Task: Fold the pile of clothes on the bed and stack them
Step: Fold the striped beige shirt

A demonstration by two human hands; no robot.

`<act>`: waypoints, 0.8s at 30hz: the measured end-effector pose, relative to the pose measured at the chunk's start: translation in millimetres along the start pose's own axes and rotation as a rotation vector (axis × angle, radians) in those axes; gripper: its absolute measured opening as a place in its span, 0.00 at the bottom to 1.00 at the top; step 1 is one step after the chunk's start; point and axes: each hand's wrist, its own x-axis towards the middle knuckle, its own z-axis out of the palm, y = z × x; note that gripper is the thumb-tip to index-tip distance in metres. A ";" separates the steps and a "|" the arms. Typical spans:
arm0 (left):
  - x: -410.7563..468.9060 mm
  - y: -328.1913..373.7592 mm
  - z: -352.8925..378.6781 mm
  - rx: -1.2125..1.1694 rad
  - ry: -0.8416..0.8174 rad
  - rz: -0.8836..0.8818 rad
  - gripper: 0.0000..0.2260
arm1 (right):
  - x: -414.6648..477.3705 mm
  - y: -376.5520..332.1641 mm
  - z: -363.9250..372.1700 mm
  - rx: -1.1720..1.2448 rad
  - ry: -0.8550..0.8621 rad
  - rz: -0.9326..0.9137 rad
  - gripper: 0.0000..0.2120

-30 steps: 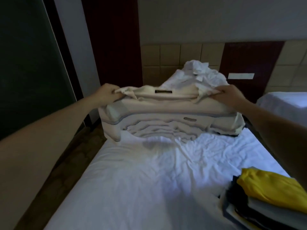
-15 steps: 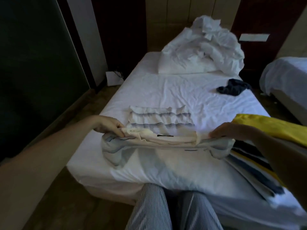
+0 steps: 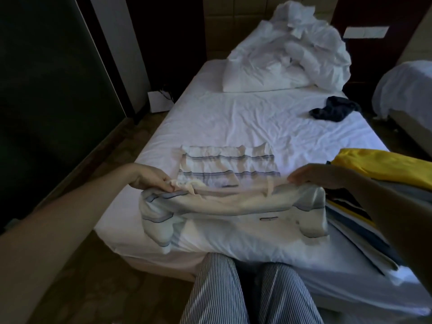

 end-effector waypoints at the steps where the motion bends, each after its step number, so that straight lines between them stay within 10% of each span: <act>1: 4.9 3.6 -7.2 -0.029 0.034 0.005 0.08 | 9.1 -4.2 -6.7 0.102 0.047 -0.013 0.09; 16: 208.2 90.2 -142.4 0.207 0.839 -0.102 0.32 | 259.6 -51.2 -54.5 -0.196 0.700 0.137 0.19; 24: 310.1 106.9 -88.2 0.572 0.594 0.208 0.22 | 277.2 -30.1 87.7 -0.289 0.350 -0.121 0.16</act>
